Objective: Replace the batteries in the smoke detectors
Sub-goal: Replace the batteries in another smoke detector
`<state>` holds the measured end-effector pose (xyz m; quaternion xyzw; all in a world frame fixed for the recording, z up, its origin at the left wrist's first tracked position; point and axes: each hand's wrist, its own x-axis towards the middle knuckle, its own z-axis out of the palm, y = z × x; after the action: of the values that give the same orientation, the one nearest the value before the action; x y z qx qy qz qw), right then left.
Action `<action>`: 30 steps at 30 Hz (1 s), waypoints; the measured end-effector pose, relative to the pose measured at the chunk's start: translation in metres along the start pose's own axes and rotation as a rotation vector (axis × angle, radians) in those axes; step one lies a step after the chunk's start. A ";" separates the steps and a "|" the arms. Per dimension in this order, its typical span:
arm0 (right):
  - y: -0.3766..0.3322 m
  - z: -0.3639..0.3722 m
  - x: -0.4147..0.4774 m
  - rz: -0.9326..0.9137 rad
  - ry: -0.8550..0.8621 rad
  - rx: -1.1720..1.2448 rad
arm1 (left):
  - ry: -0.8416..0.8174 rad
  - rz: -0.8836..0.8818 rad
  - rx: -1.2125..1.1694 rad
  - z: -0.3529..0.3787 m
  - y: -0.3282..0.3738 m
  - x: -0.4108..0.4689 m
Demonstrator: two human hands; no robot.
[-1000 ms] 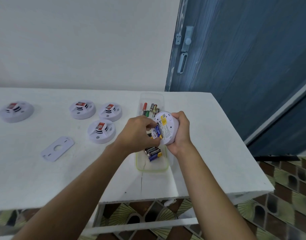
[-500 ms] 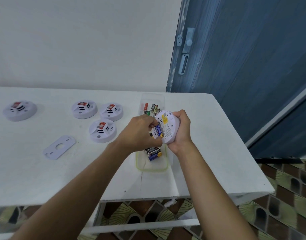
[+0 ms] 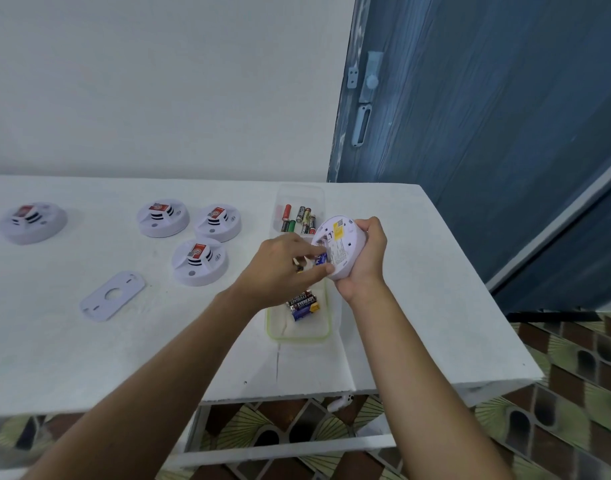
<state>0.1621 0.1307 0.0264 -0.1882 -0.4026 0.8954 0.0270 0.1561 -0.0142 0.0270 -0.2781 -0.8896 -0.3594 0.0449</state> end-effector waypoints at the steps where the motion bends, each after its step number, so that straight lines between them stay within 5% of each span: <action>1: 0.001 -0.001 0.001 -0.005 0.006 0.003 | -0.015 -0.051 -0.048 0.002 0.001 0.000; 8: 0.005 -0.022 0.008 -0.086 0.151 -0.039 | -0.121 -0.307 -0.197 0.011 -0.001 -0.009; 18: 0.005 -0.031 0.009 -0.095 0.147 0.011 | -0.286 -0.020 0.095 0.033 -0.022 -0.045; 30: 0.009 -0.017 0.008 -0.033 0.068 0.034 | -0.223 -0.073 0.085 0.031 -0.030 -0.039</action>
<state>0.1619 0.1382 0.0067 -0.2115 -0.3892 0.8946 0.0587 0.1773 -0.0290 -0.0254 -0.2819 -0.9130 -0.2895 -0.0556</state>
